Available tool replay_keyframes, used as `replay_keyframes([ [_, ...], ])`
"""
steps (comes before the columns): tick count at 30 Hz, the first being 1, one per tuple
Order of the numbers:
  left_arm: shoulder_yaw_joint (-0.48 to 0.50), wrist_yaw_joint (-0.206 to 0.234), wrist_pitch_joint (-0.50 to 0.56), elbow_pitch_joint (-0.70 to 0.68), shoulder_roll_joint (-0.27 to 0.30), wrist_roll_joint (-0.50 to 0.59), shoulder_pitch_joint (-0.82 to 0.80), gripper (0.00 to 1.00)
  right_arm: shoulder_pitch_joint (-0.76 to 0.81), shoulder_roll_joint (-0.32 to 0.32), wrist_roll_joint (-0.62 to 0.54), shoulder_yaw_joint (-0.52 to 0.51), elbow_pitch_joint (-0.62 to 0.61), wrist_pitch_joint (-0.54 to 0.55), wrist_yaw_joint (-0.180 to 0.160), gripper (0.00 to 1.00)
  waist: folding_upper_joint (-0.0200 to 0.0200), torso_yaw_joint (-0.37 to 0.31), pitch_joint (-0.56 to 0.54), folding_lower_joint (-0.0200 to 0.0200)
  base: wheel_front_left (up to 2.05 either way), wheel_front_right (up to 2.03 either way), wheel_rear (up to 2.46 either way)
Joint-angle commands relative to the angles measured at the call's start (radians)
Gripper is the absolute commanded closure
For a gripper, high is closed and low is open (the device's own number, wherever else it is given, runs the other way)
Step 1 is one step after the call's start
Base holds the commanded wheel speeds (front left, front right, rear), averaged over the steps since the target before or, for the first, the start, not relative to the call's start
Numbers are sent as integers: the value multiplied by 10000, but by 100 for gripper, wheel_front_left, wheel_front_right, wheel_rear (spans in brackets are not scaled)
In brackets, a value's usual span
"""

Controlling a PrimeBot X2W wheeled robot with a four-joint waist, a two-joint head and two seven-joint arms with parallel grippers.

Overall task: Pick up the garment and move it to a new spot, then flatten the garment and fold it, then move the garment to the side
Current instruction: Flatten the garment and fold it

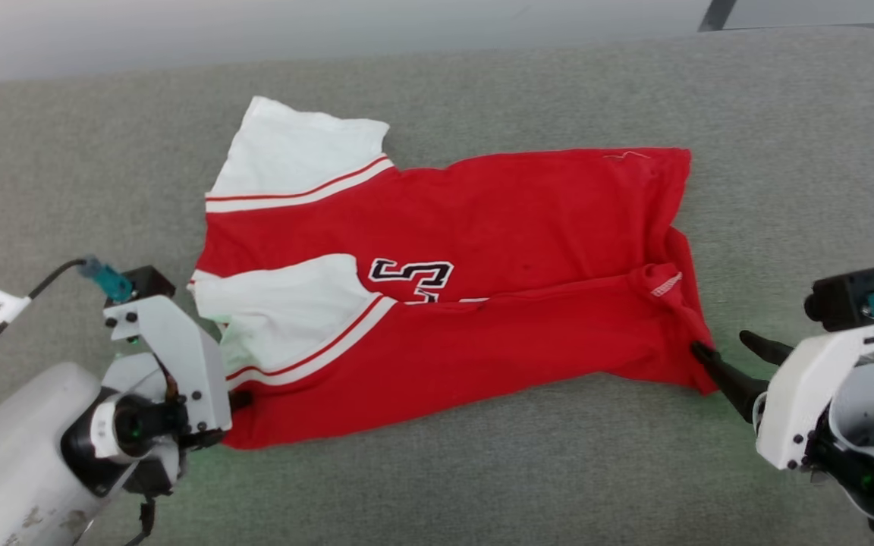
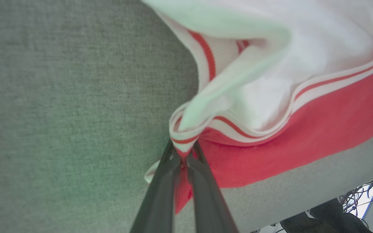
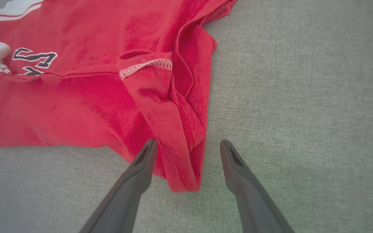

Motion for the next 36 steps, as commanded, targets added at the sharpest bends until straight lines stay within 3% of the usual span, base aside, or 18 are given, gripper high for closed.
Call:
replay_keyframes([
  [1, -78, -12, -33, 6, -173, 139, -122, 100, -260, 51, -235, -5, 166, 204, -7, 0, 0, 183, 150, 0, 0, 0, 0],
  [14, -160, -407, -192, 564, -906, 345, -594, 100, -1355, 773, -1019, 311, 2554, 1487, -7, 0, 0, 778, 560, 0, 0, 0, 0],
  [16, -136, -496, -226, 740, -979, 312, -617, 100, -1446, 869, -942, 377, 2979, 1592, -9, 100, 0, 837, 574, 0, 0, 0, 0],
  [24, 32, -882, -335, 1262, -920, 202, -560, 100, -1776, 682, -743, 298, 3518, 1782, -12, 100, 0, 933, 403, 0, 0, 0, 0],
  [36, 204, -998, -239, 992, -270, 12, -129, 100, -1303, -50, 21, 206, 2334, 2497, -10, 100, 0, 937, -378, 0, 0, 0, 0],
])
